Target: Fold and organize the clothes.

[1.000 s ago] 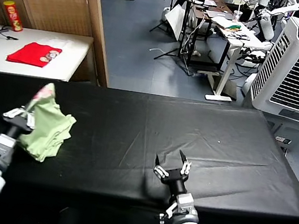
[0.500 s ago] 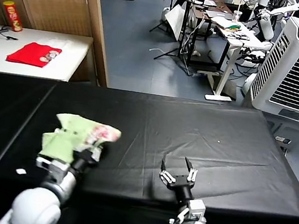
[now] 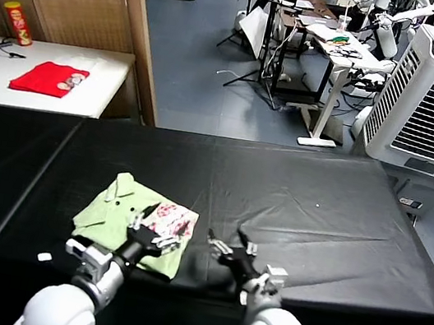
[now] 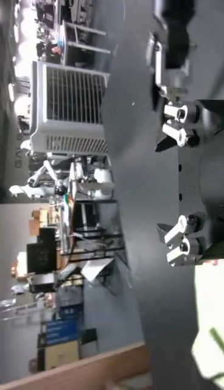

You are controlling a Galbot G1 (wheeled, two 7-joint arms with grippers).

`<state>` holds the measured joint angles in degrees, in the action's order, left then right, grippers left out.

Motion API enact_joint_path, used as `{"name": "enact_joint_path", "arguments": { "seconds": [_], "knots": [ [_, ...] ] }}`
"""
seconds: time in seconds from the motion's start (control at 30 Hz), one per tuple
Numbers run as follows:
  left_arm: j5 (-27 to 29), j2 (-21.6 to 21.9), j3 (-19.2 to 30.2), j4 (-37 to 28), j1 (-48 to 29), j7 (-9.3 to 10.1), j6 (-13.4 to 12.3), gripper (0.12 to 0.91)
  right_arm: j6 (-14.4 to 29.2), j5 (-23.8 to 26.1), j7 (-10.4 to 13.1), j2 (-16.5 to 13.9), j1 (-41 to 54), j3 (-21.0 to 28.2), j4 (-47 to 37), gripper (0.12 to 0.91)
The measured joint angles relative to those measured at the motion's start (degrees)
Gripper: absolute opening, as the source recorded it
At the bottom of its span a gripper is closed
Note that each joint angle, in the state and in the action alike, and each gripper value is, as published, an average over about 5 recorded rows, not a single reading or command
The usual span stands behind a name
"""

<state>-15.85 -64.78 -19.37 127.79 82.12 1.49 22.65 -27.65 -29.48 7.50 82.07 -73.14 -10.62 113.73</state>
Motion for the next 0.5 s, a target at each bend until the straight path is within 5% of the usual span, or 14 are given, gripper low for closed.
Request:
{"name": "enact_joint_path", "arguments": {
  "seconds": [0.27,0.37,0.5],
  "knots": [
    [1.9,-1.1,-2.4,-0.1,2.6,2.12,-1.5,0.798,-1.1,-4.9,2.8,2.4,5.0,4.6,-6.3,0.793],
    [2.2,-1.7,-2.9,0.0,3.6,2.42,-1.7,0.798,-1.3,-5.9,3.2,3.5,6.4,5.1,-8.7,0.713],
    [2.3,-2.2,-3.8,0.2,5.0,2.79,-2.0,0.798,-0.9,-5.5,2.6,4.7,7.9,5.4,-11.5,0.494]
  ]
}}
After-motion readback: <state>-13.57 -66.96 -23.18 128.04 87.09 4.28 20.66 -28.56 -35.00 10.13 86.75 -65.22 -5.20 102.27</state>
